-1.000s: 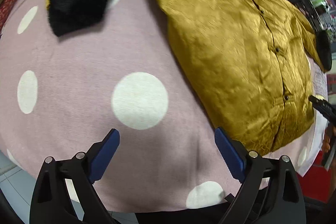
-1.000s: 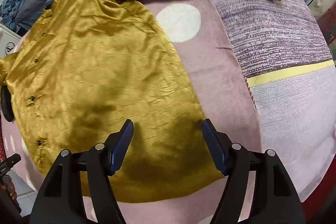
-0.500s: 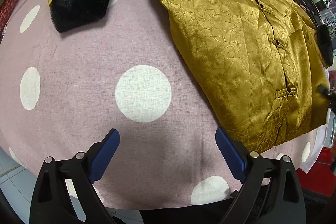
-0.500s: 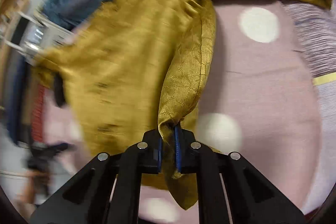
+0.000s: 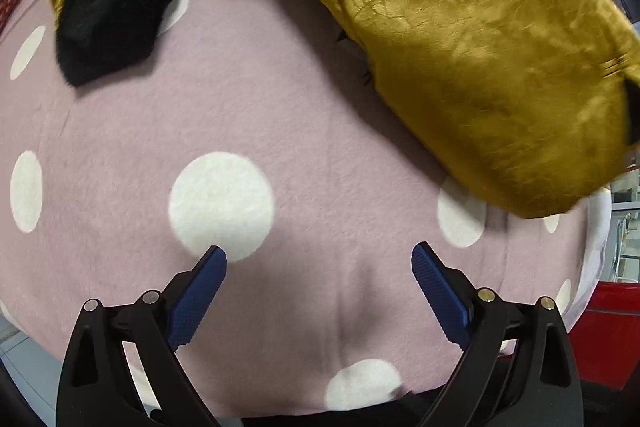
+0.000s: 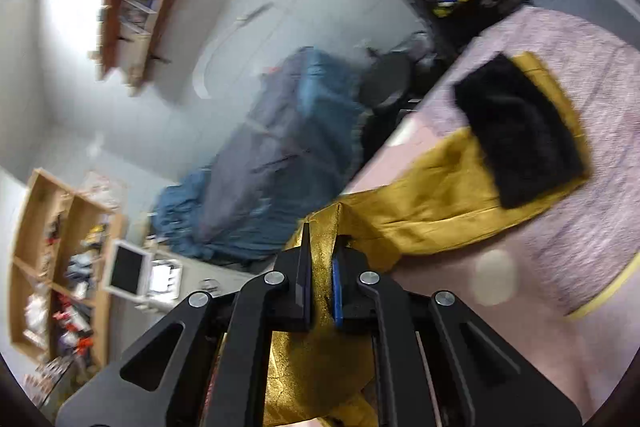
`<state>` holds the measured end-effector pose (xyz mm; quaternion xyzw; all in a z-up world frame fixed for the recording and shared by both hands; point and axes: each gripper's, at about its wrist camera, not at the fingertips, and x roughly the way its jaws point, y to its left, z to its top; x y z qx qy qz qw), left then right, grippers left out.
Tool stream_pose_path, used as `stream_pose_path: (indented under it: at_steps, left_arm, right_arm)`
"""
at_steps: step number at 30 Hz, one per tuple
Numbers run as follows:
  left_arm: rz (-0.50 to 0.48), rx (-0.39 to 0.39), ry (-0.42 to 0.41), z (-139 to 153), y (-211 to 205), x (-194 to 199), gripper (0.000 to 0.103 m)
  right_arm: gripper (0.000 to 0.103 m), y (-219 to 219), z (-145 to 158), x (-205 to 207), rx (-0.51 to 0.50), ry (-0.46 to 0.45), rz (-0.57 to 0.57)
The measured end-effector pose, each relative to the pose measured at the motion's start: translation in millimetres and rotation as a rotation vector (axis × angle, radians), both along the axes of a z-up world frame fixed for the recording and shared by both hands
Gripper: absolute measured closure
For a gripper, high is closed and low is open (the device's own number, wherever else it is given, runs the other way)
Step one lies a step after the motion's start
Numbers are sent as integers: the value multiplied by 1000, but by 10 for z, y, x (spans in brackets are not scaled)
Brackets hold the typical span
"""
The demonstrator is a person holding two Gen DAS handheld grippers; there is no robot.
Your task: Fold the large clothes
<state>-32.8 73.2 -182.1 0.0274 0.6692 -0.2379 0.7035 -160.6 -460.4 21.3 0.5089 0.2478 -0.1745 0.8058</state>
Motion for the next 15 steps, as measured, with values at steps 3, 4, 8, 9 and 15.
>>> stream_pose_path:
  at_steps: [3,4,8,9,15]
  left_arm:
    - [-8,-45,21,-18,-202,44,11]
    - [-23,-46,18,-27,-308,54,11]
    - [-101,31,-78,-56,-628,16,9]
    - [-115,48,-91,-78,-699,21,9]
    - [-148,33,-88,-228,-1061,158,11]
  right_arm:
    - [95,-46,-214,65,-71,152,0]
    - [95,-63,-281,52,-75,176,-10]
    - [95,-142,-648,-141,-32,237,-77]
    - [95,-159,-712,-157,-10,236,-84]
    - [95,-164,-768,-140,-66,281,-9]
